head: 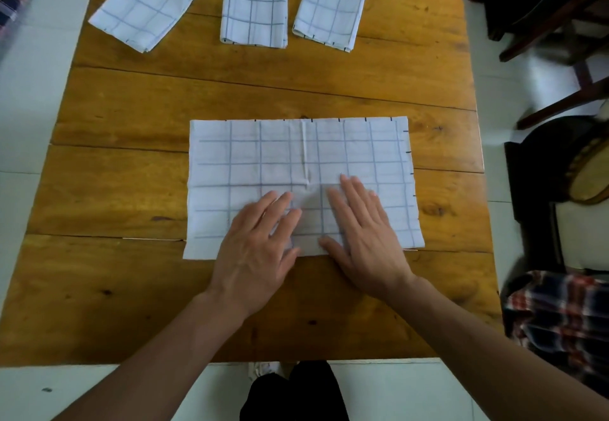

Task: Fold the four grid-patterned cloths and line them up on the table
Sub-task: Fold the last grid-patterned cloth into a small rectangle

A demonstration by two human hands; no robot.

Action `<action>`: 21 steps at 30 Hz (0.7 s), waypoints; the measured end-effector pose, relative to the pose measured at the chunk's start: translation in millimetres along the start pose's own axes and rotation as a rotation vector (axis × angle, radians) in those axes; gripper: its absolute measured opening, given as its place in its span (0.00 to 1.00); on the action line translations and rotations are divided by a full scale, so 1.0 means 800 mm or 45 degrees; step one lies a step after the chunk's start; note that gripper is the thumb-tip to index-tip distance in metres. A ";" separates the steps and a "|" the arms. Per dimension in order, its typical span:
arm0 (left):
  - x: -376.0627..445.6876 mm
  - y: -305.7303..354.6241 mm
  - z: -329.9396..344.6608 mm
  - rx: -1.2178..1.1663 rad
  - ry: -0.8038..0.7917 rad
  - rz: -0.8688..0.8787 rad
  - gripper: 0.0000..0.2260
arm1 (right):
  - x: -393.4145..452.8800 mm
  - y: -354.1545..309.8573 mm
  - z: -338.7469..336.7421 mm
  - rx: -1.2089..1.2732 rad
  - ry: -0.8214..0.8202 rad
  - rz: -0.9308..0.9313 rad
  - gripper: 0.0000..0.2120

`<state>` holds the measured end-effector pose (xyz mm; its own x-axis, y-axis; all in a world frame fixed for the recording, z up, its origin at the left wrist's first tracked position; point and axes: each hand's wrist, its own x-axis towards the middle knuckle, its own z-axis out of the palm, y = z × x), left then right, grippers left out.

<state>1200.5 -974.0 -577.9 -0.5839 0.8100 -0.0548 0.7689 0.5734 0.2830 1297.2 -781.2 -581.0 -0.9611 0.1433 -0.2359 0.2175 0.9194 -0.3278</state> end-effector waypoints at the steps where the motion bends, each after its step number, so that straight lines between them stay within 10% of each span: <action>1: 0.000 0.003 0.005 0.014 -0.021 0.001 0.27 | 0.001 -0.007 0.005 0.003 -0.012 -0.035 0.33; 21: -0.027 -0.033 0.009 -0.002 -0.164 -0.308 0.29 | -0.063 0.079 0.001 -0.040 0.006 0.305 0.28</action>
<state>1194.6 -1005.8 -591.4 -0.7125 0.6584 -0.2426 0.6103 0.7521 0.2485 1359.8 -730.8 -590.7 -0.8836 0.3603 -0.2989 0.4340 0.8700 -0.2342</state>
